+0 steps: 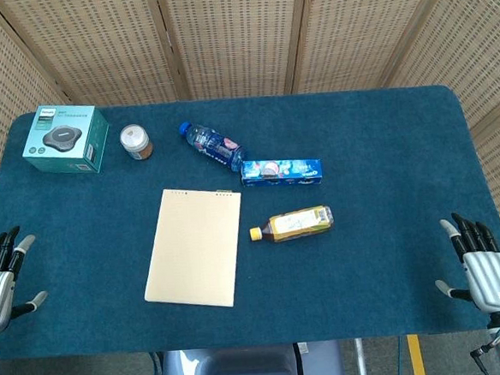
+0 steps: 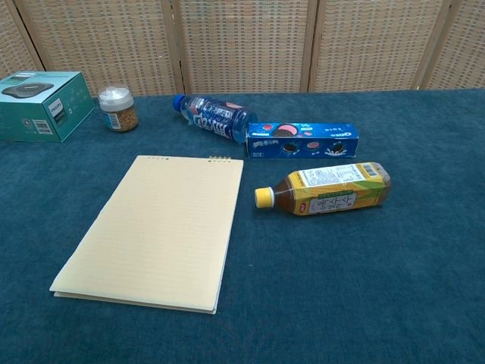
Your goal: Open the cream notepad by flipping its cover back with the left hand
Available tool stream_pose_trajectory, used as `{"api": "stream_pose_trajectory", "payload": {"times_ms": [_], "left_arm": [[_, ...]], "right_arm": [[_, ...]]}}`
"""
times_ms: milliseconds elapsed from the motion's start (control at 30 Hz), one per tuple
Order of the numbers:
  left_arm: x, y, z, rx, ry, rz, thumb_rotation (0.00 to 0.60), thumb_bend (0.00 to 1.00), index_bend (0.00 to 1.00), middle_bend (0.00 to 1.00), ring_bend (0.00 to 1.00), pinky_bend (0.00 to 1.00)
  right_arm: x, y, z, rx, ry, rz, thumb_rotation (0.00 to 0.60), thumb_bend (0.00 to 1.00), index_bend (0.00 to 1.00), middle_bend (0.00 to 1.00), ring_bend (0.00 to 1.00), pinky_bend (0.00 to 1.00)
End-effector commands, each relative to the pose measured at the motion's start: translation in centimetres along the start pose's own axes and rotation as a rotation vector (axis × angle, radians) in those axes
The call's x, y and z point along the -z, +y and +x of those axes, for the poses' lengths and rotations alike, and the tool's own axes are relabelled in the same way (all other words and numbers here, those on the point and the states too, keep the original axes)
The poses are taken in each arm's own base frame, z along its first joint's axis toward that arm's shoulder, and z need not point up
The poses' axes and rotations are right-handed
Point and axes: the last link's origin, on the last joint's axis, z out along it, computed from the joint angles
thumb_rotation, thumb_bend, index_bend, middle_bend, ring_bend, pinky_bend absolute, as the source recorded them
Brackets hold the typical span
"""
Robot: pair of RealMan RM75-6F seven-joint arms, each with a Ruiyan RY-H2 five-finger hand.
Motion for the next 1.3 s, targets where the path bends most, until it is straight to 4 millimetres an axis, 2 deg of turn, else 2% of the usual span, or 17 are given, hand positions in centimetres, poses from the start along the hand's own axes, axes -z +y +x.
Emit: {"api": "stream_pose_trajectory", "payload": {"times_ms": [33,733,1300], "left_arm": [[0.00,-0.04,0.01,0.002,0.000,0.004,0.600,0.03,0.00,0.00,0.00,0.00],[0.00,-0.07,0.03,-0.004,-0.010,-0.002,0.600,0.04,0.00,0.00,0.00,0.00],[0.04,0.88,-0.53,-0.019,-0.039,-0.029,0.600,0.05,0.00,0.00,0.00,0.00]], "right_arm": [[0.00,0.00,0.00,-0.001,0.000,-0.001,0.600,0.05,0.02,0.00,0.00,0.00],[0.07,-0.02,0.02,-0.003,-0.007,-0.009,0.600,0.05,0.02,0.00,0.00,0.00],[-0.02,0.16,-0.04,-0.009,-0.012,-0.015,0.600,0.05,0.02,0.00,0.00,0.00]]}}
